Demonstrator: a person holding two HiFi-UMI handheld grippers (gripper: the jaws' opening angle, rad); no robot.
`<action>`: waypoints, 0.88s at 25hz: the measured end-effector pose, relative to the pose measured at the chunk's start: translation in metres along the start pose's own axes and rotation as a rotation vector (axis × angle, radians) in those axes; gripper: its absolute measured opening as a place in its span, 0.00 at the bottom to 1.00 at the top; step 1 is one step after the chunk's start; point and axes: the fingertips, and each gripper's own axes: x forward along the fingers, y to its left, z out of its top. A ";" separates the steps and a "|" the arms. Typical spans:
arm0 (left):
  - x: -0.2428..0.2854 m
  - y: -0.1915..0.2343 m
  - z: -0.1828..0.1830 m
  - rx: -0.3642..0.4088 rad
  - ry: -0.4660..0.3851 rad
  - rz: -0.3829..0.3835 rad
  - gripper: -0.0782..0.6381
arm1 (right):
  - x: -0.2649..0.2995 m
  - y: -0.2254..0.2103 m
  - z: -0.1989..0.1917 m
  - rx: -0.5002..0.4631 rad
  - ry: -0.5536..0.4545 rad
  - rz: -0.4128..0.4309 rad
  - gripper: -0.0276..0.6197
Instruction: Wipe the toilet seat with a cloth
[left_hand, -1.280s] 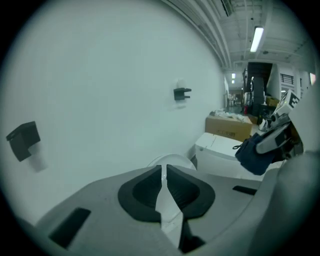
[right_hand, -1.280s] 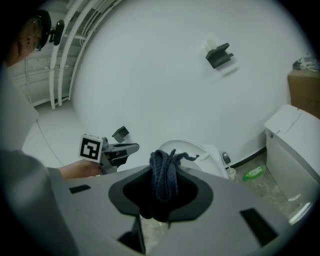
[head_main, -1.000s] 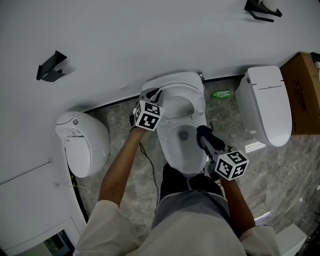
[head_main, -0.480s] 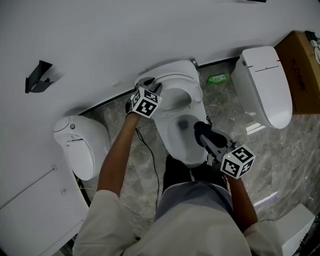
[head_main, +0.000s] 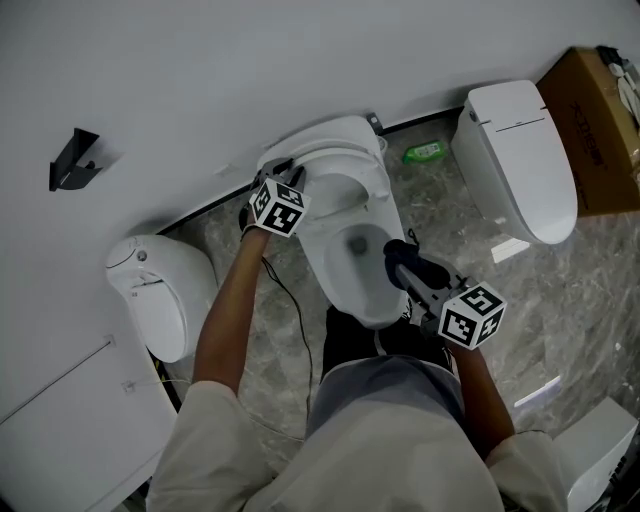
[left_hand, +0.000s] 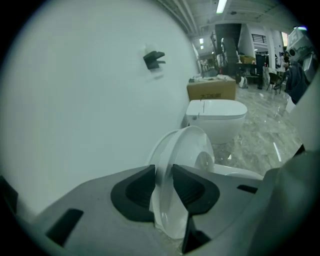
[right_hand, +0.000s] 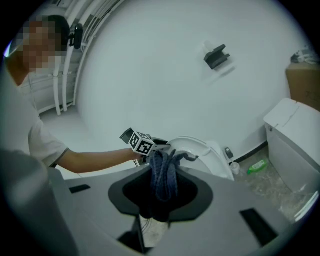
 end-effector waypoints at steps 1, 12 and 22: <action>-0.003 -0.003 0.000 -0.011 0.005 0.007 0.25 | -0.005 -0.002 -0.001 0.020 -0.005 0.010 0.16; -0.049 -0.063 -0.002 -0.080 -0.005 0.031 0.25 | -0.068 0.002 -0.021 0.013 0.018 0.064 0.16; -0.091 -0.133 -0.014 -0.095 -0.004 0.073 0.26 | -0.128 0.002 -0.047 0.020 0.013 0.093 0.16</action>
